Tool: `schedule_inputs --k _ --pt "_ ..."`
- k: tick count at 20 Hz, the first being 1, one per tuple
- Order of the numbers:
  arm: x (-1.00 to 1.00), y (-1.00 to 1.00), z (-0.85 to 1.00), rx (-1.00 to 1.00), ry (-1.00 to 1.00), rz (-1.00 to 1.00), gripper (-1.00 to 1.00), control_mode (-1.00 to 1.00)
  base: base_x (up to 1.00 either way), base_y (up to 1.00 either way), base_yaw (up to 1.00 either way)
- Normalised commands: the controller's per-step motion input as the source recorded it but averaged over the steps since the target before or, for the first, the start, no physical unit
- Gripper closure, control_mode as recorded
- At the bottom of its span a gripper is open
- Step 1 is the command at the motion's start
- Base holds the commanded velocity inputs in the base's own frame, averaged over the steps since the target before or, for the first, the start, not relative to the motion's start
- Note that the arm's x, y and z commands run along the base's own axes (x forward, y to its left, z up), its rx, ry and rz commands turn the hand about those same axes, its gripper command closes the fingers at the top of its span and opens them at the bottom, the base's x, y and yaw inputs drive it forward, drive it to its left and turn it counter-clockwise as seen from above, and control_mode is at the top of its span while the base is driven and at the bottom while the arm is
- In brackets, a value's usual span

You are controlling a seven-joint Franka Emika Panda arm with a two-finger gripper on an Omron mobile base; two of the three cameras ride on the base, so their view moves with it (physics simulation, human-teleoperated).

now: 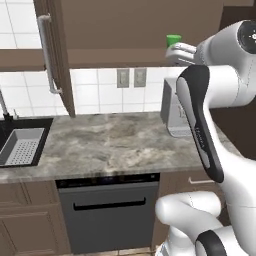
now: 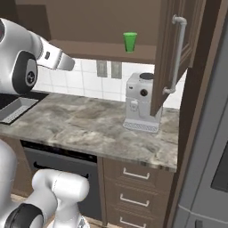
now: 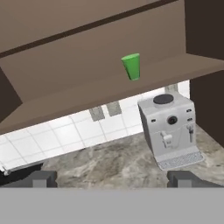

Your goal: Open the cabinet directly in front. Then move the liquor and the cup to the dining counter with the candle on it.

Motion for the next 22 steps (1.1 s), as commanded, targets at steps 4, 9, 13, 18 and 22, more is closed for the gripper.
schedule_inputs --k 4,9,13,18,22 --pt "0.00 0.00 0.00 0.00 0.00 0.00 -1.00 1.00 0.50 0.00 0.00" --pt "0.00 0.00 0.00 0.00 0.00 0.00 -1.00 1.00 0.65 0.00 0.00" --pt "0.00 0.00 0.00 0.00 0.00 0.00 -1.00 1.00 0.70 0.00 0.00" --pt "0.00 0.00 0.00 0.00 0.00 0.00 -1.00 1.00 0.13 -0.02 0.00" --pt "0.02 -0.02 0.07 0.01 0.01 0.00 -1.00 -1.00 0.02 0.00 0.00"
